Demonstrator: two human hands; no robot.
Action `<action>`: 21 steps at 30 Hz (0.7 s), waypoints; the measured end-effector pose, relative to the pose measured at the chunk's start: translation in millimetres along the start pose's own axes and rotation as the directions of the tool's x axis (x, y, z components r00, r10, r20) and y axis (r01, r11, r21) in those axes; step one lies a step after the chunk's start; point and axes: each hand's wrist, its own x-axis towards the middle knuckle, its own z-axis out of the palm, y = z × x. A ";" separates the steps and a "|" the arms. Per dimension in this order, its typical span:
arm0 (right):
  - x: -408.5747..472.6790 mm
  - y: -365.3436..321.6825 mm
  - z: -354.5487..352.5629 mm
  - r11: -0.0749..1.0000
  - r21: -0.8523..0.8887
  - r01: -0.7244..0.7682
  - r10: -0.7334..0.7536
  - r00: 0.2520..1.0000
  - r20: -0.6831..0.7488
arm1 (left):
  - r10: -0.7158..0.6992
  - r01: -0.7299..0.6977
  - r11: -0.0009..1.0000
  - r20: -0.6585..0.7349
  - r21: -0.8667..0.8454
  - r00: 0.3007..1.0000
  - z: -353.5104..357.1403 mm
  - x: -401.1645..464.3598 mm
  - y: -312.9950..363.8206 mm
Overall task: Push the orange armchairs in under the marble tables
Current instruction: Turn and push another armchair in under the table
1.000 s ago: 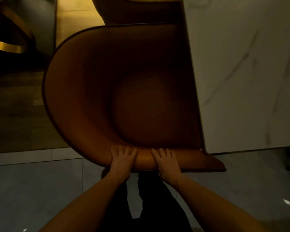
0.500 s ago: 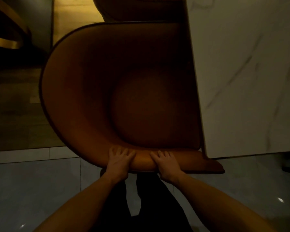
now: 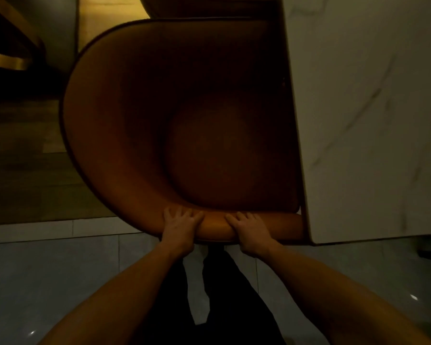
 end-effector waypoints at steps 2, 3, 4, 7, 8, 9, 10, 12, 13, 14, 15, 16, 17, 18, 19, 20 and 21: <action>0.7 1.4 0.2 1.000 -0.002 0.010 -0.010 1.000 0.004 | 0.000 0.000 1.000 0.007 0.000 1.000 0.0 -0.1 0.7; 0.8 2.2 0.3 1.000 -0.006 0.014 -0.014 1.000 0.004 | -0.003 0.004 1.000 0.010 -0.004 1.000 0.0 -0.2 1.3; 0.9 3.0 -0.3 1.000 -0.010 0.018 -0.018 1.000 0.005 | -0.007 0.007 1.000 0.010 -0.010 1.000 -0.1 0.2 1.9; 0.1 4.8 -2.5 1.000 -0.008 0.028 -0.028 1.000 0.014 | -0.010 0.010 1.000 0.017 -0.009 1.000 -1.7 0.7 3.6; -0.3 5.4 -2.8 1.000 -0.007 0.030 -0.030 0.999 0.013 | -0.012 0.012 1.000 0.021 -0.010 1.000 -2.4 1.0 3.9; -0.7 5.9 -3.0 0.999 -0.004 0.032 -0.032 0.999 0.016 | -0.018 0.018 1.000 0.034 -0.016 0.999 -2.9 1.0 4.3; -1.4 6.4 -3.3 0.999 0.000 0.032 -0.032 0.999 0.019 | -0.024 0.025 0.999 0.045 -0.025 0.999 -3.4 0.9 4.9; -1.4 8.7 -4.0 0.999 -0.002 0.037 -0.036 0.999 0.026 | -0.030 0.032 0.999 0.055 -0.036 0.998 -4.0 1.9 7.0; -2.1 9.9 -4.5 0.999 -0.003 0.037 -0.037 0.999 0.029 | -0.030 0.033 0.999 0.065 -0.040 0.997 -4.2 2.0 8.7; -2.6 11.5 -5.1 0.999 -0.003 0.037 -0.036 0.999 0.024 | -0.029 0.032 0.998 0.068 -0.046 0.997 -4.1 2.4 10.3; -3.2 13.1 -5.3 0.999 -0.005 0.039 -0.039 0.999 0.015 | -0.026 0.030 0.998 0.066 -0.051 0.997 -3.5 3.1 11.5; -3.8 14.2 -5.4 0.999 -0.007 0.041 -0.041 0.999 0.011 | -0.025 0.028 0.998 0.067 -0.052 0.997 -3.0 3.2 12.5; -4.2 15.1 -5.5 0.999 -0.008 0.044 -0.043 0.999 0.010 | -0.024 0.028 0.998 0.068 -0.051 0.997 -2.7 3.5 13.0; -4.2 15.7 -5.3 0.999 -0.009 0.045 -0.045 0.999 0.008 | -0.025 0.028 0.998 0.067 -0.051 0.997 -2.6 3.8 13.5; -4.2 16.2 -5.1 0.999 -0.010 0.045 -0.045 0.999 0.009 | -0.027 0.031 0.998 0.067 -0.053 0.997 -2.4 3.9 14.1; -4.0 16.4 -5.5 0.999 -0.008 0.043 -0.043 0.999 0.013 | -0.029 0.033 0.998 0.068 -0.057 0.997 -2.5 3.9 14.7; -3.8 16.7 -5.7 0.999 -0.008 0.042 -0.041 0.999 0.018 | -0.031 0.035 0.998 0.068 -0.060 0.997 -2.6 3.7 15.3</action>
